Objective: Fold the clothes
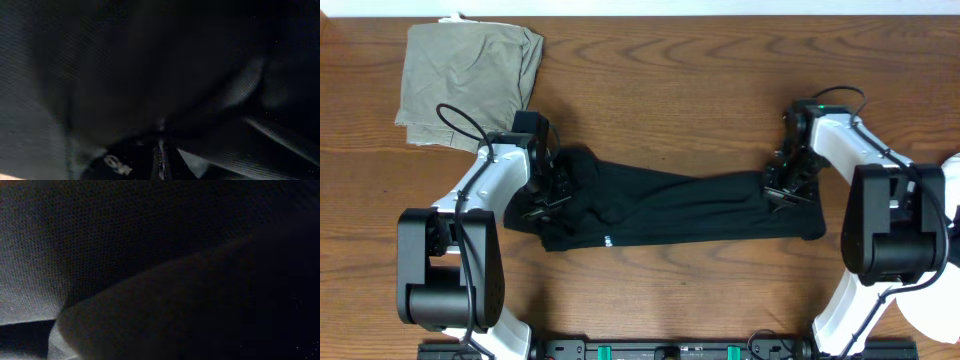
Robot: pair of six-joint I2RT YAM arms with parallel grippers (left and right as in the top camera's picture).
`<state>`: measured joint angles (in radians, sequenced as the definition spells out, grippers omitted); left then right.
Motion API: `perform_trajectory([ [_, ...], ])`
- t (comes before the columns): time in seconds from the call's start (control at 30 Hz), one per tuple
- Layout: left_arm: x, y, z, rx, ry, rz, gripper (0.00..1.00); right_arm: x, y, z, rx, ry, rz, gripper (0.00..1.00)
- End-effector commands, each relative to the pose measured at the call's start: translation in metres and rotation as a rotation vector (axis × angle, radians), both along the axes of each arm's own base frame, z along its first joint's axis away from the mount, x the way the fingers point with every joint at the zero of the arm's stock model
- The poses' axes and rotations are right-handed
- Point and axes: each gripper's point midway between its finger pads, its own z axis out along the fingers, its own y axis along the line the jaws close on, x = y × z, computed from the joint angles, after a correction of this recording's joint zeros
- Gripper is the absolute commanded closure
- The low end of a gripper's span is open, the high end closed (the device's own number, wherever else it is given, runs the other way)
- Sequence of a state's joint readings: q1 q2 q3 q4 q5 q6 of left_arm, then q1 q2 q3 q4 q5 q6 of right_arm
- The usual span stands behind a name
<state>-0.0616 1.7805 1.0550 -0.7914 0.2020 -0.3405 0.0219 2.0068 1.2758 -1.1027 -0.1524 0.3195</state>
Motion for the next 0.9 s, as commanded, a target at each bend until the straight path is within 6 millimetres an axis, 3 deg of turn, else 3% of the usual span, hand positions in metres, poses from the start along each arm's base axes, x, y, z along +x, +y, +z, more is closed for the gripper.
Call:
perform_trajectory([
  [0.0, 0.004, 0.005, -0.001, 0.019, -0.004, 0.018, 0.93, 0.017, -0.024, 0.008, -0.068, -0.056, 0.012, 0.99],
  [0.13, 0.025, 0.004, 0.019, 0.014, -0.079, 0.019, 0.94, 0.032, -0.024, 0.029, -0.063, -0.083, 0.036, 0.99],
  [0.27, 0.043, 0.003, 0.051, 0.007, -0.182, 0.020, 0.94, 0.047, -0.024, 0.057, -0.064, -0.108, 0.035, 0.99],
  [0.43, 0.049, 0.002, 0.083, -0.001, -0.286, 0.021, 0.93, 0.058, -0.017, 0.091, -0.035, -0.134, 0.034, 0.99],
  [0.5, 0.049, -0.002, 0.089, -0.028, -0.304, 0.017, 0.94, 0.061, -0.004, 0.098, 0.025, -0.150, 0.056, 0.99],
  [0.63, 0.052, -0.032, 0.096, -0.189, -0.318, -0.020, 0.94, 0.065, 0.045, 0.108, 0.255, -0.199, 0.157, 0.99],
  [0.87, 0.049, -0.070, 0.085, -0.228, -0.303, -0.155, 0.94, 0.066, 0.089, 0.107, 0.284, -0.237, 0.273, 0.99],
])
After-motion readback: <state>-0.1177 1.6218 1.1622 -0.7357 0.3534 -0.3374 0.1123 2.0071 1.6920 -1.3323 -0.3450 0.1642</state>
